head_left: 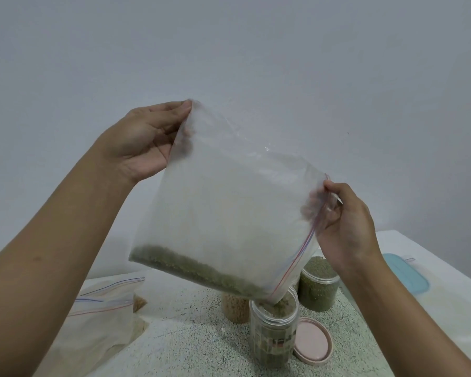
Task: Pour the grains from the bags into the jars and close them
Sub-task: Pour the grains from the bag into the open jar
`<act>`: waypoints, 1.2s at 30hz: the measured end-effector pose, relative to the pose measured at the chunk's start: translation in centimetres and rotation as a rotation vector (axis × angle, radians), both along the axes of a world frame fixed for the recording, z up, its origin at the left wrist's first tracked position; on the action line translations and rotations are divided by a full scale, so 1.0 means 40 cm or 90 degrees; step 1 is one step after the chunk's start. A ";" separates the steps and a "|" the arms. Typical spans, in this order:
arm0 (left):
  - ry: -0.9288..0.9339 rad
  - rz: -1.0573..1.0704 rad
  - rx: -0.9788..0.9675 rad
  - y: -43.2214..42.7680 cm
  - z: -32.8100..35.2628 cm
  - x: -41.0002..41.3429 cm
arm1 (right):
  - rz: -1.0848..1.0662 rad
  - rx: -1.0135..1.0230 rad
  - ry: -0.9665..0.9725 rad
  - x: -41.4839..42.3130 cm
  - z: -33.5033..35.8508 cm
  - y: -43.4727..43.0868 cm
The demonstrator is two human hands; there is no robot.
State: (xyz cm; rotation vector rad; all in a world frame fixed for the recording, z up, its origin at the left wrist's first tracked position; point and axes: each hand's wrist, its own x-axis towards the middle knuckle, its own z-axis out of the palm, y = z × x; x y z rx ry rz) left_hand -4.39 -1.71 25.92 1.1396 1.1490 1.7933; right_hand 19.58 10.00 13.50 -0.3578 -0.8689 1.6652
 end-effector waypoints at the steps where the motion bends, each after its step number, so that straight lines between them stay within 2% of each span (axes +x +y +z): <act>1: 0.001 0.000 -0.001 0.000 -0.001 0.000 | -0.003 0.001 -0.001 0.000 0.000 0.000; 36: -0.010 0.013 0.009 -0.005 -0.007 -0.005 | -0.008 -0.001 -0.009 0.004 0.002 -0.009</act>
